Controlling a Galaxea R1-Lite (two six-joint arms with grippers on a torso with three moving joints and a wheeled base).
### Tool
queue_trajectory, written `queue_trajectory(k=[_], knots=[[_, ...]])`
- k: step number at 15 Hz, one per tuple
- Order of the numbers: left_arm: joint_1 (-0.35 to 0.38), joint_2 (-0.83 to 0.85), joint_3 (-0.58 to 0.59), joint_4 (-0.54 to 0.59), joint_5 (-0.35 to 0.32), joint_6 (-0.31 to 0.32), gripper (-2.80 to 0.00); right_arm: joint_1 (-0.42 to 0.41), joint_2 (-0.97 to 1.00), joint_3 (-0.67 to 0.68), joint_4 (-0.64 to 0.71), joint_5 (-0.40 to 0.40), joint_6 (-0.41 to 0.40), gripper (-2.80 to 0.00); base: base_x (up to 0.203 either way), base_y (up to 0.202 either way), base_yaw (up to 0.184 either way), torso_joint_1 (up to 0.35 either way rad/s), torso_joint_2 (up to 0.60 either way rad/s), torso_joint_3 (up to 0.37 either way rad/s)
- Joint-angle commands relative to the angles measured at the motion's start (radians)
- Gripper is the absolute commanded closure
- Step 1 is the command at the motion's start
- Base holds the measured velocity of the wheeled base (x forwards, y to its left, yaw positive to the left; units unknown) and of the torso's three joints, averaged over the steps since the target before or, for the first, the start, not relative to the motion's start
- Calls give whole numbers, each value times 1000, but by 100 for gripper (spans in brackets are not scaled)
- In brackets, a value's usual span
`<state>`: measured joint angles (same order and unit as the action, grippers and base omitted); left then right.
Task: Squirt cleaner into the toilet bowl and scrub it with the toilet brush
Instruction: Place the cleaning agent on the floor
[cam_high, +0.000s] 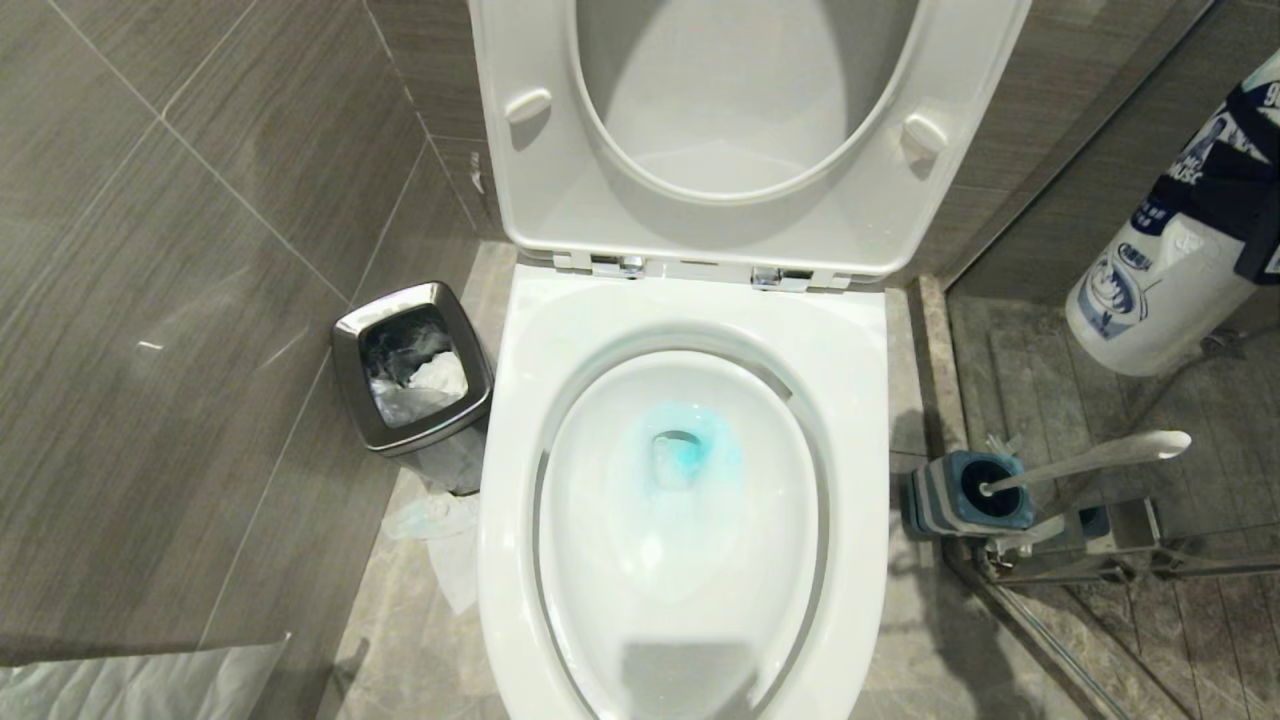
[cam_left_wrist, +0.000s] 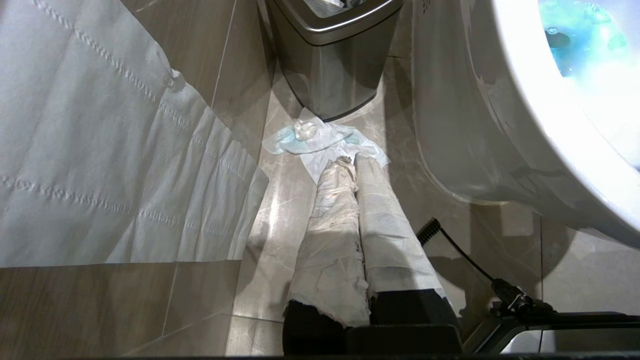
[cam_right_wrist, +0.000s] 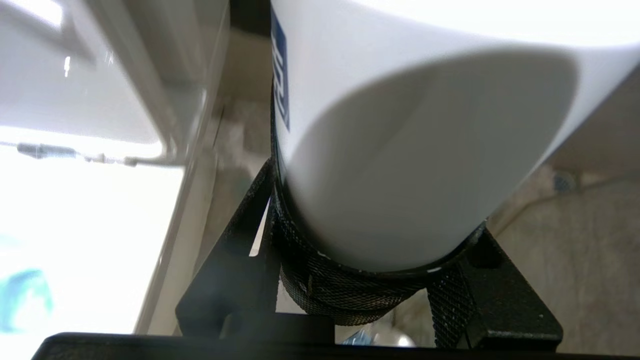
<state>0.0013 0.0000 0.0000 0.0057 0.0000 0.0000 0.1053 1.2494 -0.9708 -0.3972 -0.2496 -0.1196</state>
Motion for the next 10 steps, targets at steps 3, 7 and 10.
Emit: queue_trajectory(k=[3,7,10], knots=[[0,0,0,0,0,0,0,-3,9,94,-57,-5,29,0,0,0,0,0,0,0],[0,0,0,0,0,0,0,-3,35,118,-61,-5,74,0,0,0,0,0,0,0],[0,0,0,0,0,0,0,-3,39,132,-61,-6,74,0,0,0,0,0,0,0]])
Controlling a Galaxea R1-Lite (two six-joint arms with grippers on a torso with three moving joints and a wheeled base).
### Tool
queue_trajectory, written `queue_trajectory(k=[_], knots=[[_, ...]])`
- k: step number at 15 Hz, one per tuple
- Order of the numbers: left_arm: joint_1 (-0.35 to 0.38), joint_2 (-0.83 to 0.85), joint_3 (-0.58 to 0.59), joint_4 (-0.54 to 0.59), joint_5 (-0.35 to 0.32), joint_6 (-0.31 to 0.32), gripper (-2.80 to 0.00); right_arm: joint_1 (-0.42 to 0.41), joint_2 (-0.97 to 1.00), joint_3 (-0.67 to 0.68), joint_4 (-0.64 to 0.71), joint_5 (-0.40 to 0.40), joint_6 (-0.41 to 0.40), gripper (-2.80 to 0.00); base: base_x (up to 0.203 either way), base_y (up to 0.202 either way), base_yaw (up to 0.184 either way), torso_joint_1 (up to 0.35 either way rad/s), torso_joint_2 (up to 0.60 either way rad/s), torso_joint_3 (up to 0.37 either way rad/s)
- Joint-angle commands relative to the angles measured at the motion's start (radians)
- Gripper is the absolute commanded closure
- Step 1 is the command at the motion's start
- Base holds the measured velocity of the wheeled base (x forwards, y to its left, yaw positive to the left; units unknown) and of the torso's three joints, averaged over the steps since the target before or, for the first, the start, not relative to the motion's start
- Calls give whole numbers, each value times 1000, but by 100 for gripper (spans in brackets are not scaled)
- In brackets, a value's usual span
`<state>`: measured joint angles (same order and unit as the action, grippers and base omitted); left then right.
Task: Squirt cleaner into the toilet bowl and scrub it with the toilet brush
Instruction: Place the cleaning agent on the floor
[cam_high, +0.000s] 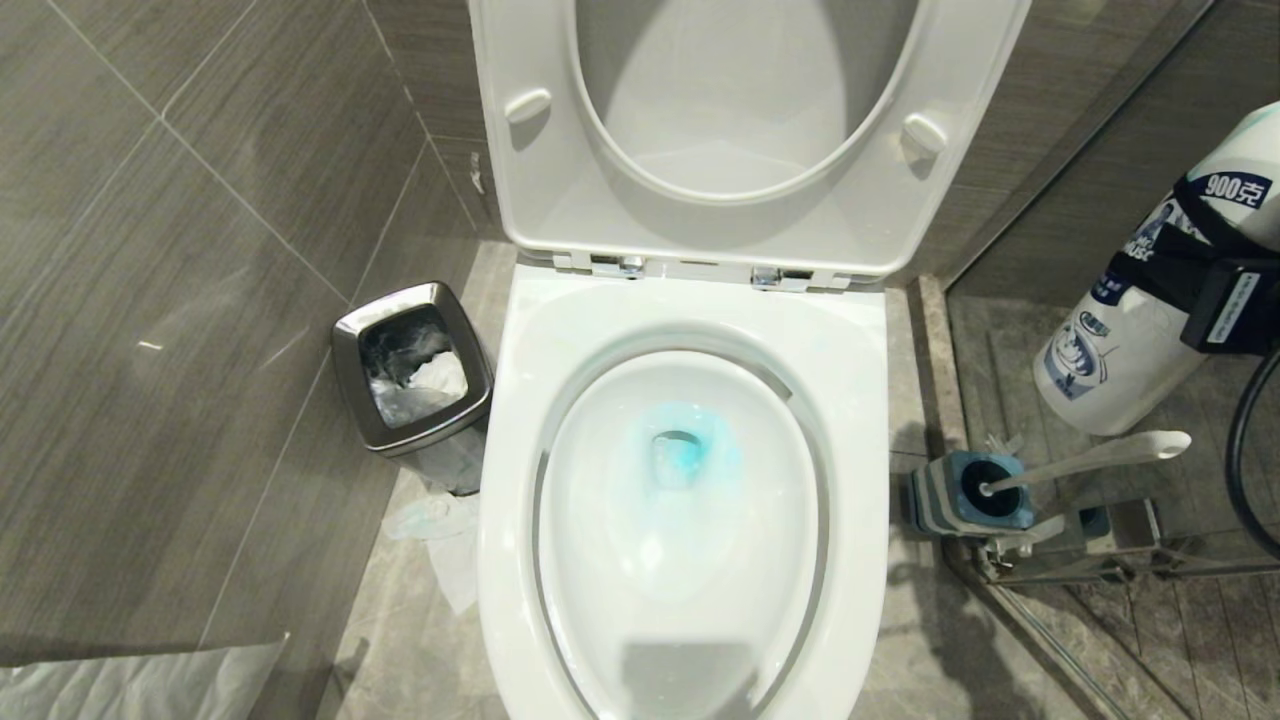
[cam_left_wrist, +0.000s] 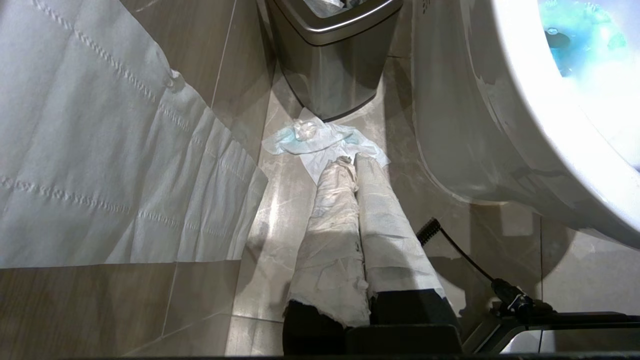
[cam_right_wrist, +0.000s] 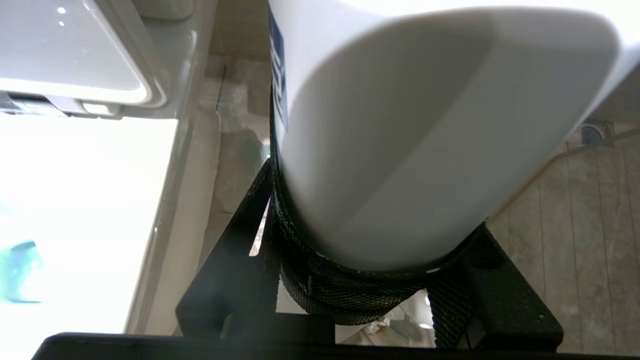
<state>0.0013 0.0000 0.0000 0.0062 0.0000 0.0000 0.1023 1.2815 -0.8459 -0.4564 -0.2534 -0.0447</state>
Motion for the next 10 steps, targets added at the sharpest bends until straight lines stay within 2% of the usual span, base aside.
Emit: queue_trajectory(k=[1,10], knots=[[0,0,0,0,0,0,0,0,7,11,-2,-1,-3,0,0,0,0,0,0,0],[0,0,0,0,0,1,0,0,18,25,-7,2,-12,0,0,0,0,0,0,0]])
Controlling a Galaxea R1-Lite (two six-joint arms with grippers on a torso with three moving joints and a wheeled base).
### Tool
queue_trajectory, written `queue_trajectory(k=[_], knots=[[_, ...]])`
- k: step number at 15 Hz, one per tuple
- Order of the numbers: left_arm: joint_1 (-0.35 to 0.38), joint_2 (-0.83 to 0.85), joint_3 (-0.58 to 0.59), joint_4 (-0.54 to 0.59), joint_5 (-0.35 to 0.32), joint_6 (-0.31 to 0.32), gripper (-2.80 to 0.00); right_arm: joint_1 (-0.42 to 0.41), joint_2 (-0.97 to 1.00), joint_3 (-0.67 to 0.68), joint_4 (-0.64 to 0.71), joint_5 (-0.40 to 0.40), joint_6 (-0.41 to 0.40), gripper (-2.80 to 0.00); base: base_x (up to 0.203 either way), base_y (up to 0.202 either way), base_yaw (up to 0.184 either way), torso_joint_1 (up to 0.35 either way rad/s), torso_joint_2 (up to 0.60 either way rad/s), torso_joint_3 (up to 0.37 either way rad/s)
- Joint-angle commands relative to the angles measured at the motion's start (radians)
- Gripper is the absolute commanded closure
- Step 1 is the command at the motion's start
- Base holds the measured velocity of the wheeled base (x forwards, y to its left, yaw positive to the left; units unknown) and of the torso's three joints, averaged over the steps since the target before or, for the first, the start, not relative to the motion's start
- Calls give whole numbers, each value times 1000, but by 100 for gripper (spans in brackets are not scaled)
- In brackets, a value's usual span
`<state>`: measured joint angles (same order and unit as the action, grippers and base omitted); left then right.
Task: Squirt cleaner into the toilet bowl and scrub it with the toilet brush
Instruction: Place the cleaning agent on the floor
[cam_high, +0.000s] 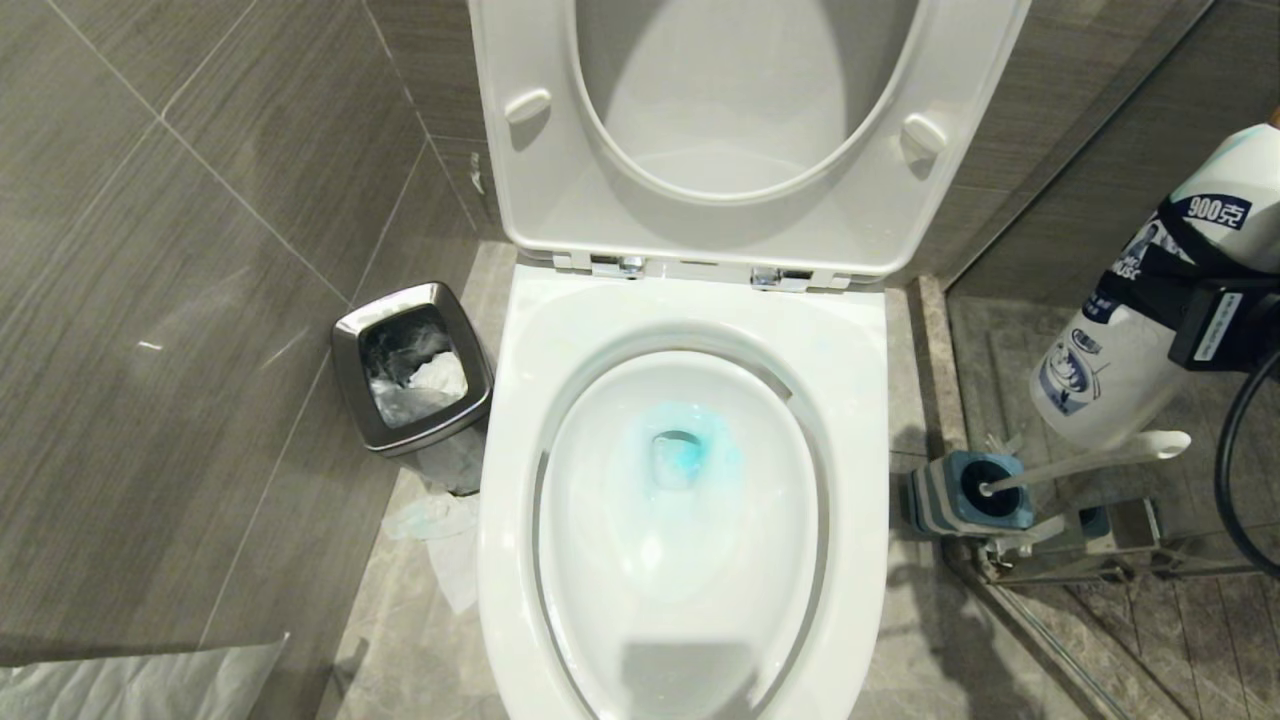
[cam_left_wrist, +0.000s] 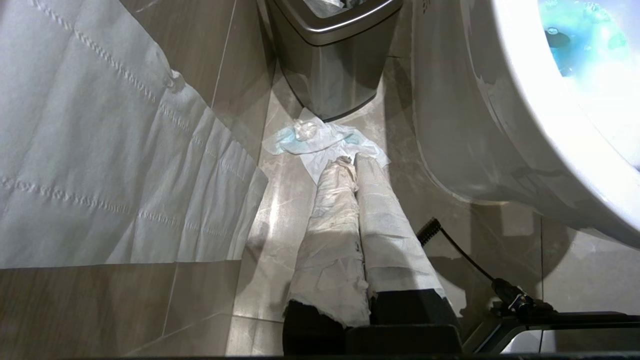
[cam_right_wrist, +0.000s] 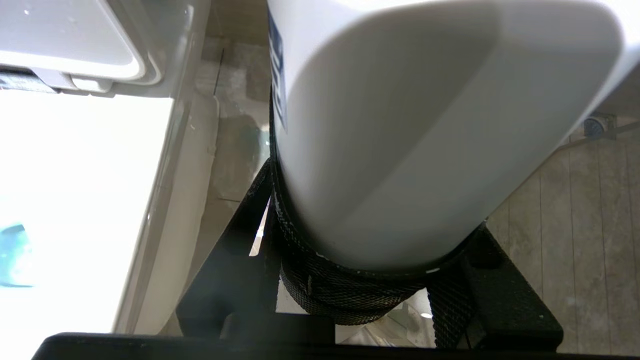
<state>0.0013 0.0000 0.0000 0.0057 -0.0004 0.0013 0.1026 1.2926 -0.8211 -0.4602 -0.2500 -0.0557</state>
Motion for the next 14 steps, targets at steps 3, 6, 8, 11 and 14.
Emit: queue_trajectory(k=[3,6,8,11,14], knots=[[0,0,0,0,0,0,0,0,59,19,-115,1,-26,0,0,0,0,0,0,0],[0,0,0,0,0,-1,0,-1,145,69,-310,2,-64,0,0,0,0,4,6,-99],[0,0,0,0,0,-1,0,-1,188,81,-355,2,-67,0,0,0,0,2,-1,-174],[0,0,0,0,1,-1,0,-1,237,91,-413,2,-74,0,0,0,0,2,3,-192],[0,0,0,0,1,-2,0,-5,304,92,-511,3,-89,0,0,0,0,3,4,-196]])
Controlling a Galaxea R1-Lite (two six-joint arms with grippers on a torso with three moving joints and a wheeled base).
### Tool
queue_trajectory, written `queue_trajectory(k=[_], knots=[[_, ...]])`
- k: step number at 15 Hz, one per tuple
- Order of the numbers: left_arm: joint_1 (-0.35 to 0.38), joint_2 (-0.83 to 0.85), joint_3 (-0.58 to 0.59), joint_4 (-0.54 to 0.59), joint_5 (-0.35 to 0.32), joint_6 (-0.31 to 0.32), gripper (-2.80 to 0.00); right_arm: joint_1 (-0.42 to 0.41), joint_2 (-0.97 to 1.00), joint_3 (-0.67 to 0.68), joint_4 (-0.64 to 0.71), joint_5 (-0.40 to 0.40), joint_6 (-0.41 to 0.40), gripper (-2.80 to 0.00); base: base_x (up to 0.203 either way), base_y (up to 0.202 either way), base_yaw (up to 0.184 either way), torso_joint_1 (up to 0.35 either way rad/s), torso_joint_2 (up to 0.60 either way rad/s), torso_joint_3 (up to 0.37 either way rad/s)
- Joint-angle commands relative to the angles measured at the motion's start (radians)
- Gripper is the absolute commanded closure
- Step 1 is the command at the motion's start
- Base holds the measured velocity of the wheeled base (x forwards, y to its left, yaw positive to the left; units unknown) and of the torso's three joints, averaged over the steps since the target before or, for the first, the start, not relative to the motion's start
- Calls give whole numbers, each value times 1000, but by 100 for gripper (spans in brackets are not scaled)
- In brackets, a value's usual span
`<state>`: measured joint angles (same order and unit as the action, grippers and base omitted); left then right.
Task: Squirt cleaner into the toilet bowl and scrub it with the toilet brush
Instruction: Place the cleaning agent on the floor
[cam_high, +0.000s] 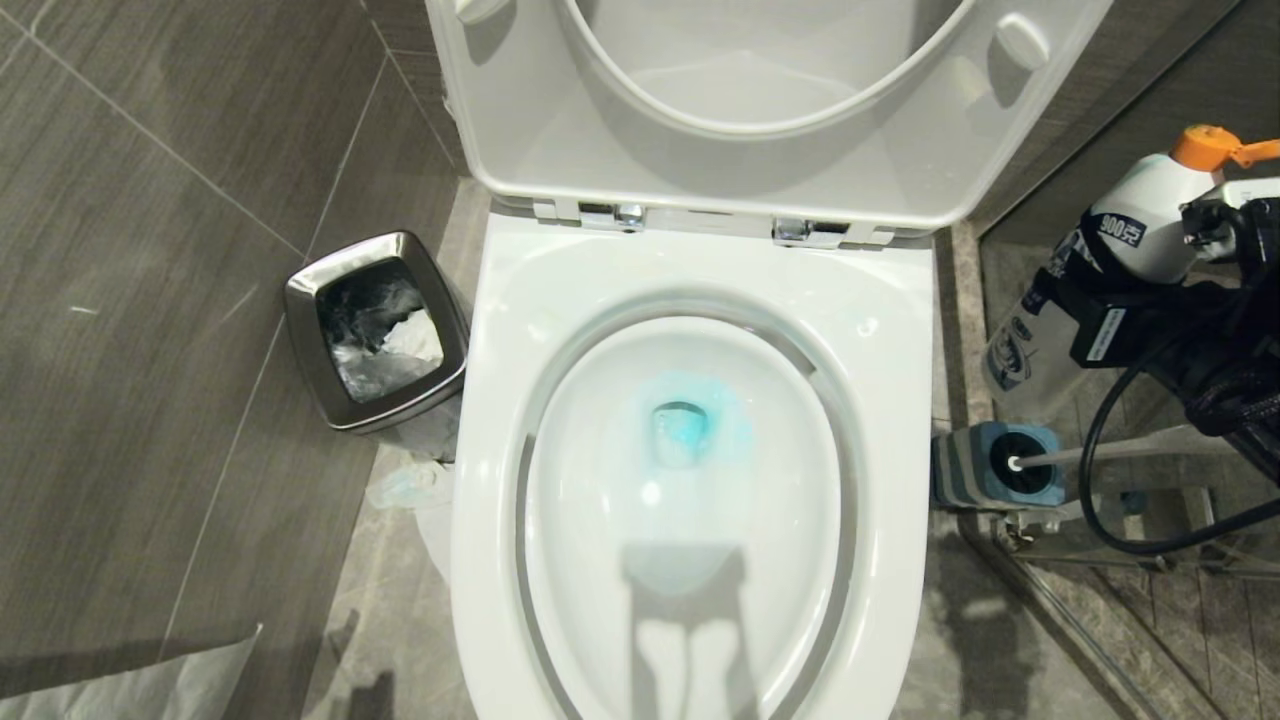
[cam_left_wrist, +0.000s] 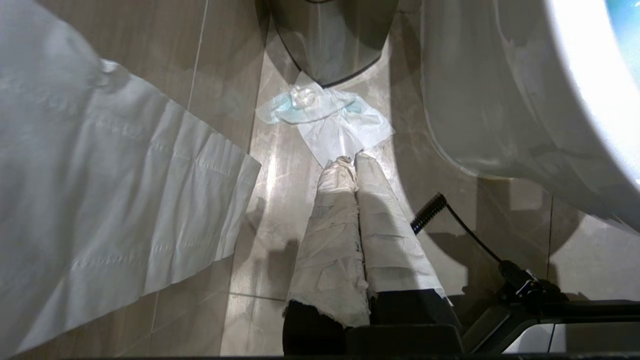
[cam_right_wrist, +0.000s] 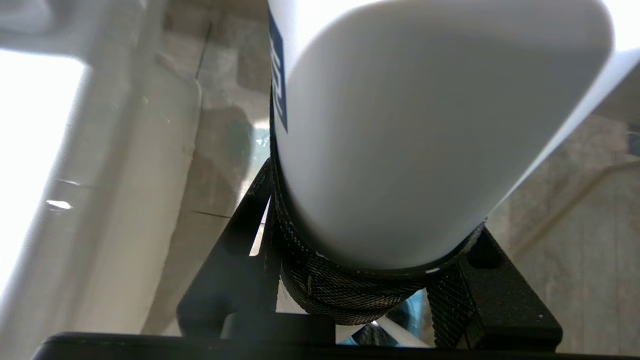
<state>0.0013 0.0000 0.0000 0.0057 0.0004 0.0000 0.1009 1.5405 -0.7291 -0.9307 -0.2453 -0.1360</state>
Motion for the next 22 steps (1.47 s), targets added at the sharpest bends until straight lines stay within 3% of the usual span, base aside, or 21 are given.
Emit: queue_trajectory(k=[1,4,14,22], knots=[[0,0,0,0,1,-2,0,-10,83,1,-91,-1,-28,0,0,0,0,4,3,-199],[0,0,0,0,1,-2,0,-32,141,-7,-225,52,-75,0,0,0,0,-1,-1,-198],[0,0,0,0,1,-2,0,-41,256,-109,-234,84,-67,0,0,0,0,2,2,-116],[0,0,0,0,1,0,0,-41,599,-347,-440,113,-26,0,0,0,0,0,0,0]])
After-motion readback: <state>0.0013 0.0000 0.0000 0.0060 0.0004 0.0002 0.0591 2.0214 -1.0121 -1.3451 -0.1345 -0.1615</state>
